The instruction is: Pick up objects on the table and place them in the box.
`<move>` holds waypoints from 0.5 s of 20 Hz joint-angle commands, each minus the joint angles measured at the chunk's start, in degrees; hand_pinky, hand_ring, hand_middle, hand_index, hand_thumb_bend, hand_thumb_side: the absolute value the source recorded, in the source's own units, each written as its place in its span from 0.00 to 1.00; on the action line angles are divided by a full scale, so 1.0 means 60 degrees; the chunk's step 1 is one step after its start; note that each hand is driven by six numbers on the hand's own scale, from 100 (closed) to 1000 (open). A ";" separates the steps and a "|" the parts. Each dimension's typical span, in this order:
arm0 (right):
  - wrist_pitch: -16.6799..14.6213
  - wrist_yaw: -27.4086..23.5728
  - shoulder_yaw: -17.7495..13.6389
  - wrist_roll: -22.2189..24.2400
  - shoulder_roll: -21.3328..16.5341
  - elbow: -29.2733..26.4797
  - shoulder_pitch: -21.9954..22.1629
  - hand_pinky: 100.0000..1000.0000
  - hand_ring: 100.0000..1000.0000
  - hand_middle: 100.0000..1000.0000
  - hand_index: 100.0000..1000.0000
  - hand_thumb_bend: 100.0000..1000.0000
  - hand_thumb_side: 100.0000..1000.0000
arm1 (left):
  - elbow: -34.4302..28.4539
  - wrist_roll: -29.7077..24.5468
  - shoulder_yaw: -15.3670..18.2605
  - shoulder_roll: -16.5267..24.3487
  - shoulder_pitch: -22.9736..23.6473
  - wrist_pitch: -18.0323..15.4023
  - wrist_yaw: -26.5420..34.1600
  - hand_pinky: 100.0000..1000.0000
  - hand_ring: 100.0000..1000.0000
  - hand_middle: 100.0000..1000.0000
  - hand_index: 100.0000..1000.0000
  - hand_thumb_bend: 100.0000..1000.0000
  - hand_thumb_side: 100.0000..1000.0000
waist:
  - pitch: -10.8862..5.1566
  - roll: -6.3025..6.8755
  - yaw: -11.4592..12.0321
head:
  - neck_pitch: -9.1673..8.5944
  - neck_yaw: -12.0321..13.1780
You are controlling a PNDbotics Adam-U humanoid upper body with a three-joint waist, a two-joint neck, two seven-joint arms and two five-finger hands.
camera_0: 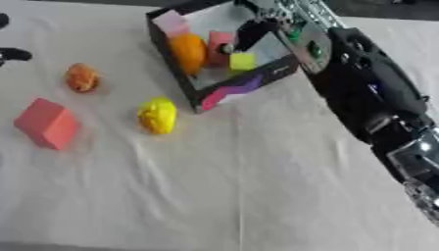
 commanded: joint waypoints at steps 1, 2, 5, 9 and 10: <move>0.0333 -0.0933 -0.0163 -0.0245 -0.0692 -0.1102 -0.0050 0.82 0.79 0.80 0.89 0.54 0.05 | -0.0164 0.0045 0.0101 0.0191 -0.0004 0.0015 -0.0011 0.47 0.79 0.72 0.70 0.23 0.77 | -0.0240 0.0032 -0.0071 | -0.0021 0.0136; 0.0438 -0.1337 -0.0167 -0.0267 -0.0926 -0.1525 0.0060 0.81 0.79 0.80 0.89 0.53 0.04 | -0.0164 0.0059 0.0113 0.0211 0.0024 0.0017 -0.0022 0.47 0.79 0.72 0.70 0.23 0.77 | -0.0248 0.0023 -0.0112 | -0.0016 0.0191; 0.0862 -0.2116 -0.0068 -0.0227 -0.1299 -0.2347 0.0250 0.81 0.79 0.80 0.89 0.53 0.04 | -0.0164 0.0080 0.0122 0.0236 0.0051 0.0019 -0.0036 0.47 0.79 0.72 0.70 0.23 0.77 | -0.0255 0.0008 -0.0146 | -0.0011 0.0242; 0.0835 -0.2581 -0.0416 -0.0435 -0.1793 -0.3020 0.0699 0.79 0.75 0.75 0.86 0.47 0.00 | -0.0164 0.0187 0.0240 0.0314 0.0217 -0.0006 -0.0097 0.47 0.79 0.72 0.70 0.23 0.77 | -0.0276 0.0045 -0.0420 | 0.0003 0.0586; 0.0696 -0.2736 -0.0653 -0.0580 -0.2035 -0.3268 0.0939 0.79 0.74 0.73 0.85 0.45 0.00 | -0.0164 0.0209 0.0255 0.0325 0.0237 -0.0017 -0.0110 0.47 0.79 0.72 0.70 0.23 0.77 | -0.0276 0.0052 -0.0460 | 0.0009 0.0617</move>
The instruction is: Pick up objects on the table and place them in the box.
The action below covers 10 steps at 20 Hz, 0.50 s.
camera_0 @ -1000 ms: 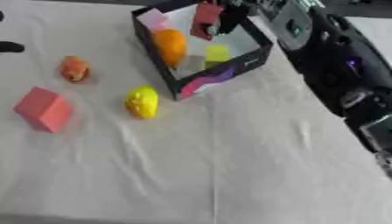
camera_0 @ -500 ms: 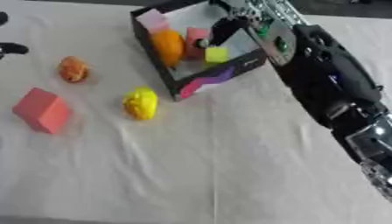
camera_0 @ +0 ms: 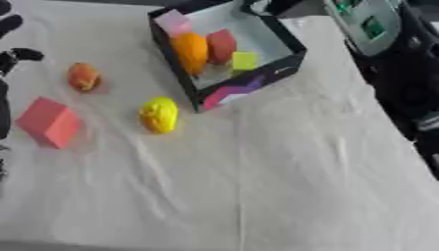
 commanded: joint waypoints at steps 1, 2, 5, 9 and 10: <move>-0.0287 -0.0501 -0.0688 -0.0387 -0.0921 -0.0878 0.0333 0.79 0.74 0.73 0.84 0.45 0.00 | -0.0164 0.0104 0.0181 0.0307 -0.0011 -0.0043 -0.0068 0.47 0.79 0.72 0.70 0.23 0.77 | -0.0249 0.0076 -0.0025 | -0.0009 0.0165; -0.0431 -0.0649 -0.0924 -0.0533 -0.1110 -0.1118 0.0571 0.78 0.73 0.71 0.83 0.38 0.00 | -0.0164 0.0118 0.0196 0.0315 -0.0009 -0.0054 -0.0076 0.47 0.79 0.72 0.70 0.23 0.77 | -0.0243 0.0075 -0.0052 | -0.0015 0.0182; -0.0434 -0.1081 -0.1603 -0.0963 -0.1382 -0.1820 0.1271 0.78 0.72 0.69 0.81 0.20 0.00 | -0.0164 0.0206 0.0294 0.0365 -0.0010 -0.0104 -0.0113 0.47 0.79 0.72 0.70 0.23 0.76 | -0.0203 0.0073 -0.0182 | -0.0063 0.0302; 0.0067 -0.1665 -0.2353 -0.1547 -0.1241 -0.2769 0.2220 0.77 0.71 0.67 0.80 0.22 0.00 | -0.0164 0.0277 0.0397 0.0599 -0.0011 -0.0185 -0.0222 0.47 0.79 0.72 0.71 0.23 0.75 | -0.0156 0.0079 -0.0319 | -0.0110 0.0437; 0.0208 -0.1814 -0.2486 -0.1696 -0.1220 -0.3012 0.2463 0.77 0.70 0.66 0.79 0.29 0.00 | -0.0164 0.0283 0.0413 0.0665 -0.0011 -0.0203 -0.0243 0.47 0.79 0.72 0.71 0.23 0.74 | -0.0155 0.0080 -0.0328 | -0.0111 0.0450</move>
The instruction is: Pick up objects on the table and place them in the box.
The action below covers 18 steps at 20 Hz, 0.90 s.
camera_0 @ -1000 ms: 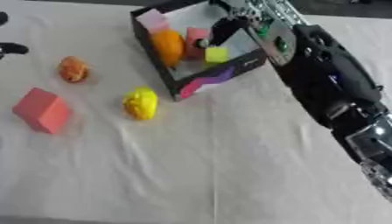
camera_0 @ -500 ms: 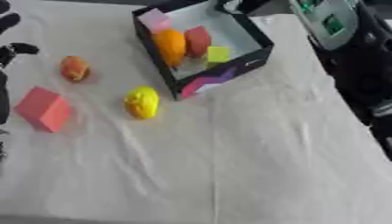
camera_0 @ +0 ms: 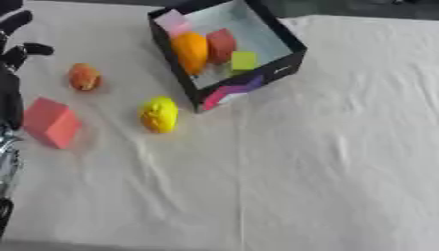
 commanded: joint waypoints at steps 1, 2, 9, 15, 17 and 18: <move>0.0378 -0.0492 -0.0575 -0.0482 -0.0135 -0.0921 0.0347 0.77 0.70 0.66 0.79 0.31 0.00 | -0.0164 0.0049 0.0183 0.0532 -0.0082 -0.0070 -0.0171 0.47 0.79 0.72 0.71 0.23 0.74 | -0.0154 0.0048 -0.0031 | -0.0121 0.0099; 0.0470 -0.0642 -0.0674 -0.0632 -0.0098 -0.1164 0.0590 0.77 0.70 0.66 0.79 0.32 0.00 | -0.0164 0.0049 0.0218 0.0696 -0.0097 -0.0079 -0.0237 0.47 0.79 0.72 0.71 0.23 0.72 | -0.0156 0.0058 -0.0037 | -0.0118 0.0110; 0.0700 -0.1664 -0.1092 -0.1654 0.0391 -0.2826 0.2252 0.76 0.68 0.64 0.78 0.29 0.00 | -0.0164 -0.0553 0.0014 0.2275 -0.0304 0.0227 -0.1067 0.49 0.80 0.73 0.75 0.21 0.61 | -0.0229 0.0198 0.0059 | -0.0002 -0.0043; 0.0842 -0.2503 -0.1143 -0.2493 0.0887 -0.3668 0.3481 0.77 0.72 0.68 0.81 0.05 0.24 | -0.0164 -0.1386 -0.1169 0.3638 -0.0531 0.0988 -0.1903 0.60 0.83 0.77 0.80 0.33 0.55 | -0.0275 0.0307 0.0155 | 0.0056 -0.0204; 0.0775 -0.2794 -0.1045 -0.2785 0.0978 -0.3613 0.3614 0.77 0.71 0.68 0.81 0.09 0.22 | -0.0164 -0.1678 -0.1599 0.4111 -0.0555 0.1254 -0.2194 0.66 0.85 0.79 0.83 0.39 0.53 | -0.0266 0.0334 0.0168 | 0.0054 -0.0191; 0.0719 -0.2941 -0.0992 -0.2932 0.1014 -0.3563 0.3645 0.77 0.71 0.67 0.81 0.10 0.22 | -0.0164 -0.1825 -0.1826 0.4350 -0.0536 0.1395 -0.2341 0.68 0.86 0.80 0.85 0.42 0.51 | -0.0260 0.0347 0.0172 | 0.0052 -0.0176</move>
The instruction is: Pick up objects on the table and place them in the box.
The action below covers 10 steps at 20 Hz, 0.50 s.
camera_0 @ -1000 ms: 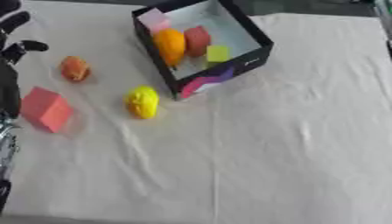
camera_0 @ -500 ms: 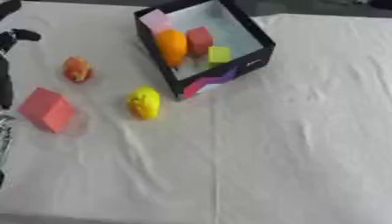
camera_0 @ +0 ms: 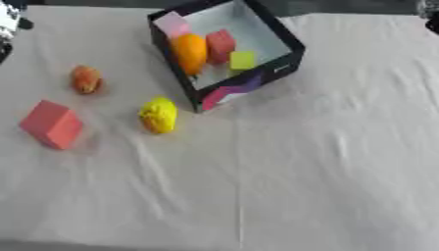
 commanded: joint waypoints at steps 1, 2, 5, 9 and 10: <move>-0.0139 -0.0478 0.0102 -0.0467 -0.0005 -0.0132 -0.0042 0.77 0.71 0.67 0.81 0.11 0.22 | -0.0155 -0.0461 -0.0586 0.1049 -0.0084 0.0400 -0.0488 0.72 0.87 0.80 0.86 0.47 0.48 | -0.0203 0.0050 0.0025 | 0.0022 0.0005; -0.0206 -0.0622 0.0161 -0.0611 0.0010 -0.0080 -0.0034 0.77 0.71 0.67 0.81 0.11 0.22 | -0.0152 -0.0605 -0.0715 0.1283 -0.0061 0.0542 -0.0632 0.72 0.87 0.80 0.86 0.47 0.48 | -0.0198 0.0050 0.0024 | 0.0019 0.0019; -0.0410 -0.1093 0.0394 -0.1082 0.0024 0.0071 -0.0048 0.77 0.71 0.67 0.80 0.11 0.22 | 0.0017 -0.1076 -0.0908 0.2049 0.0076 0.1006 -0.1103 0.77 0.88 0.80 0.84 0.61 0.33 | -0.0171 0.0055 -0.0006 | -0.0004 0.0120; -0.0586 -0.1740 0.0671 -0.1729 0.0001 0.0185 -0.0098 0.77 0.70 0.67 0.80 0.11 0.22 | 0.0366 -0.1723 -0.0795 0.3096 0.0370 0.0962 -0.1708 0.79 0.88 0.79 0.82 0.71 0.18 | -0.0140 -0.0005 -0.0090 | -0.0042 0.0256; -0.0616 -0.1891 0.0733 -0.1872 -0.0020 0.0196 -0.0105 0.77 0.70 0.67 0.80 0.11 0.22 | 0.0479 -0.1874 -0.0721 0.3265 0.0430 0.0847 -0.1784 0.79 0.88 0.79 0.81 0.71 0.18 | -0.0137 -0.0018 -0.0103 | -0.0046 0.0273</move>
